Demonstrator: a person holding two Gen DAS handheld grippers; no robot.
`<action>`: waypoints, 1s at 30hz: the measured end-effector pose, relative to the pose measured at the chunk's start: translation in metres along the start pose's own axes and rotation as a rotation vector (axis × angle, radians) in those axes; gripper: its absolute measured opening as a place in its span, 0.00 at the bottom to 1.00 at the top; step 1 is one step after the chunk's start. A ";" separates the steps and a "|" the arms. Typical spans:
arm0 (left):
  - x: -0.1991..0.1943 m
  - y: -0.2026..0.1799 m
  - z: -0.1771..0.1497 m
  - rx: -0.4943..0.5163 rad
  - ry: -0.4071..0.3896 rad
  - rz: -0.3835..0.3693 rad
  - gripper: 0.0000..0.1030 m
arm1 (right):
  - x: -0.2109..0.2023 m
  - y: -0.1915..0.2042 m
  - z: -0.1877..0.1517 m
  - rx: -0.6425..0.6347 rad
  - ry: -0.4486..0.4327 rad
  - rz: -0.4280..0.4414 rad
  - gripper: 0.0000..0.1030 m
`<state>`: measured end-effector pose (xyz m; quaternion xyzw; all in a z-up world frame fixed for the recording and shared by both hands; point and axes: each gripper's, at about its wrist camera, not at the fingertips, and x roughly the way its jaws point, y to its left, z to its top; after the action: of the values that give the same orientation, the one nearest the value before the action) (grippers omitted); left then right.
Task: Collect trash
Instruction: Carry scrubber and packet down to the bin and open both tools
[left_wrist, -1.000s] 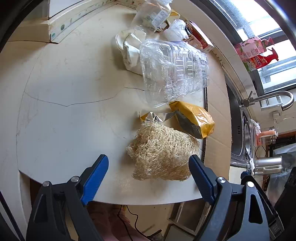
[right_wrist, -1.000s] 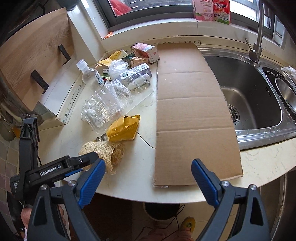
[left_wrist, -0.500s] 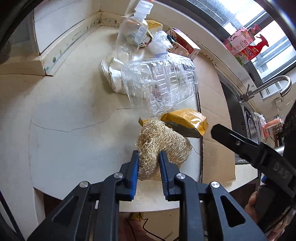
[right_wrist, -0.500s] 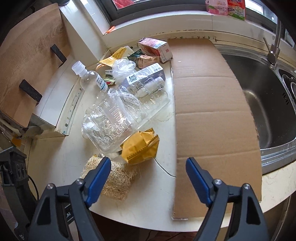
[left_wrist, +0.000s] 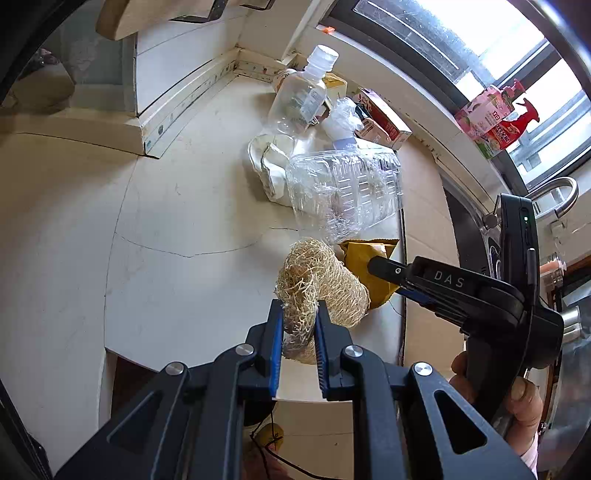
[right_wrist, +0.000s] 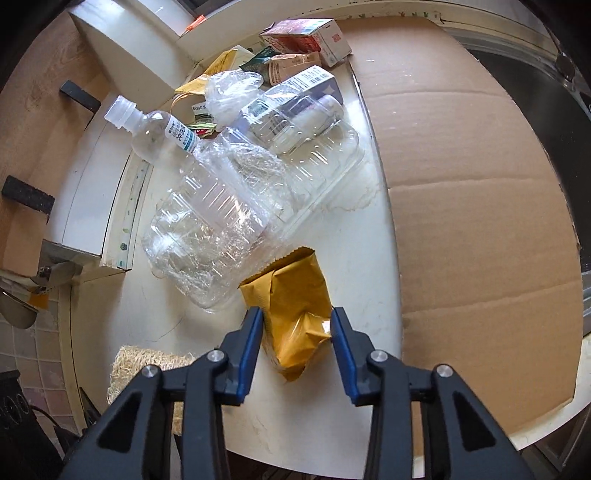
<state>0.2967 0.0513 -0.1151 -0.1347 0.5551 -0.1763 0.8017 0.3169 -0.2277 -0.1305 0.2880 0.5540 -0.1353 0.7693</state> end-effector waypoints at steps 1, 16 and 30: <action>-0.002 0.001 -0.001 -0.005 -0.003 0.000 0.13 | -0.001 0.001 -0.002 -0.007 -0.002 0.001 0.25; -0.059 -0.002 -0.042 -0.019 -0.092 0.018 0.13 | -0.068 0.001 -0.058 -0.064 -0.061 0.084 0.09; -0.125 -0.035 -0.177 -0.066 -0.186 0.084 0.13 | -0.126 -0.041 -0.172 -0.236 0.009 0.183 0.09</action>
<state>0.0858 0.0698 -0.0571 -0.1536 0.4890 -0.1111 0.8514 0.1182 -0.1726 -0.0636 0.2456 0.5408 0.0027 0.8045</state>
